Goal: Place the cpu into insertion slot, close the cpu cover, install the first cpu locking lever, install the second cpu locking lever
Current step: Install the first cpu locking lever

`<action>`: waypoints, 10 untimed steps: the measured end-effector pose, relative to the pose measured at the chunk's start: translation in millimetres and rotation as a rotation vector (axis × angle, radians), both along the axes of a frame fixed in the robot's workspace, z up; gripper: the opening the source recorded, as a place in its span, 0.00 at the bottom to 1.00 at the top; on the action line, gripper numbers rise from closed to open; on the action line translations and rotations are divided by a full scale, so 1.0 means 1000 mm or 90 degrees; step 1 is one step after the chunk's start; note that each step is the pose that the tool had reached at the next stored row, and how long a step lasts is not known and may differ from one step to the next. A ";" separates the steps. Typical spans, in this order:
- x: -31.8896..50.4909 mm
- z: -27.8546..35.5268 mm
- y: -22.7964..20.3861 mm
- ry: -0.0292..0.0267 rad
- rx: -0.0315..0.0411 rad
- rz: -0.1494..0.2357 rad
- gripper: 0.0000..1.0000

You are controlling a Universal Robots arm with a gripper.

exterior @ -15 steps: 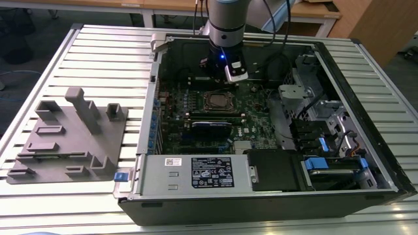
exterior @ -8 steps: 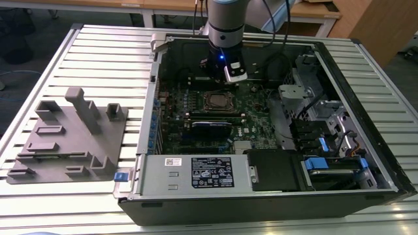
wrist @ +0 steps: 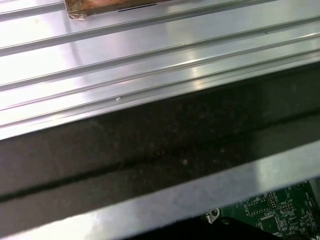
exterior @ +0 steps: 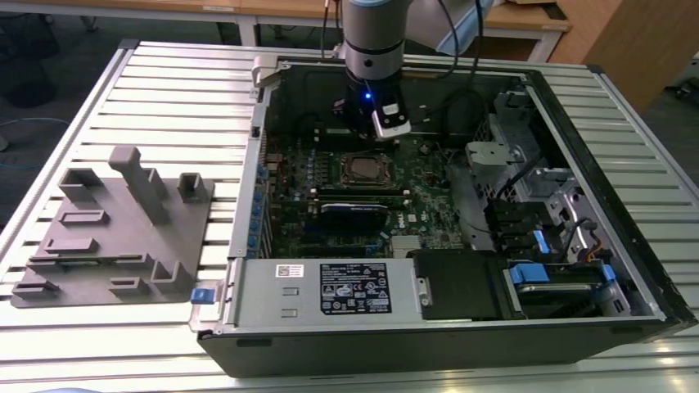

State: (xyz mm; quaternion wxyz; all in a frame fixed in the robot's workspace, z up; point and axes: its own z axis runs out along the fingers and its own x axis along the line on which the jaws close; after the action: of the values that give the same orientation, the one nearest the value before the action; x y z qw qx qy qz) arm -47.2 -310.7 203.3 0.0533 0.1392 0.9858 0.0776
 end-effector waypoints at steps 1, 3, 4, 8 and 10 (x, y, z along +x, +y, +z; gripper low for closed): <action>-0.0009 0.0000 0.0000 -0.0006 -0.0001 0.000 0.11; -0.0023 -0.0001 0.0000 -0.0015 -0.0001 0.000 0.11; -0.0027 -0.0002 0.0001 -0.0016 -0.0001 -0.001 0.11; -0.0032 -0.0003 0.0003 -0.0019 -0.0001 -0.001 0.11; -0.0032 -0.0004 0.0004 -0.0025 -0.0003 -0.001 0.11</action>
State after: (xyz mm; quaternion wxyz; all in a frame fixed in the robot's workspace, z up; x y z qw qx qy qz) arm -50.4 -310.3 202.9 0.0553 0.1400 0.9856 0.0776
